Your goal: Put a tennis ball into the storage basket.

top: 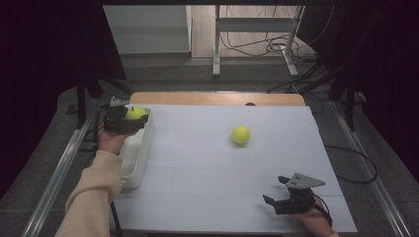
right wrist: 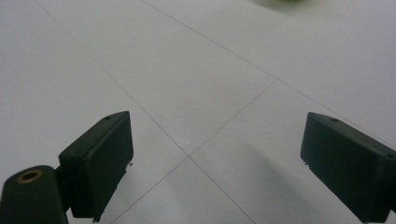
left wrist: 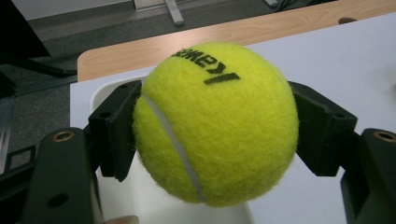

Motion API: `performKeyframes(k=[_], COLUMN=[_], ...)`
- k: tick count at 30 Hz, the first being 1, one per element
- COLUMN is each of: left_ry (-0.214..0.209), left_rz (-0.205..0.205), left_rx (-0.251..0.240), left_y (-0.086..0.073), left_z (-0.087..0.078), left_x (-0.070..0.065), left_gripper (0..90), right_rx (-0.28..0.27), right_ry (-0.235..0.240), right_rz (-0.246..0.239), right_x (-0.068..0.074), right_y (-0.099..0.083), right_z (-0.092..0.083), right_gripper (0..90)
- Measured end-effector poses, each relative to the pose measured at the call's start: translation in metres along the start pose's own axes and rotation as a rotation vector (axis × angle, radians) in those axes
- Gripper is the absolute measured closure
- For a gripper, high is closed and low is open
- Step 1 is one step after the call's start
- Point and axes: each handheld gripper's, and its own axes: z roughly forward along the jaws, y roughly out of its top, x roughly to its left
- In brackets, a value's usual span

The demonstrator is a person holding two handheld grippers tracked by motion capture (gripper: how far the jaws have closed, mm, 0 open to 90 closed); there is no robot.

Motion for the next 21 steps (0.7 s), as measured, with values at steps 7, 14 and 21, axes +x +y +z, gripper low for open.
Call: performKeyframes(k=[7,14,21], left_ry=[0.008,0.020,0.033], left_rz=[-0.011,-0.028,-0.037], left_rx=[0.019,0.055,0.090], left_y=[0.000,-0.001,0.000], left_z=[0.006,0.015,0.022], left_x=[0.005,0.013,0.019], left_gripper=[26.0,26.0,26.0], right_rx=[0.001,0.001,-0.002], right_ry=[0.000,0.000,0.005], right_rz=[-0.001,0.000,-0.001], right_x=[0.000,0.000,0.000], right_y=[0.000,0.000,0.000], right_z=[0.000,0.000,0.001], right_gripper=[9.8,9.8,9.8])
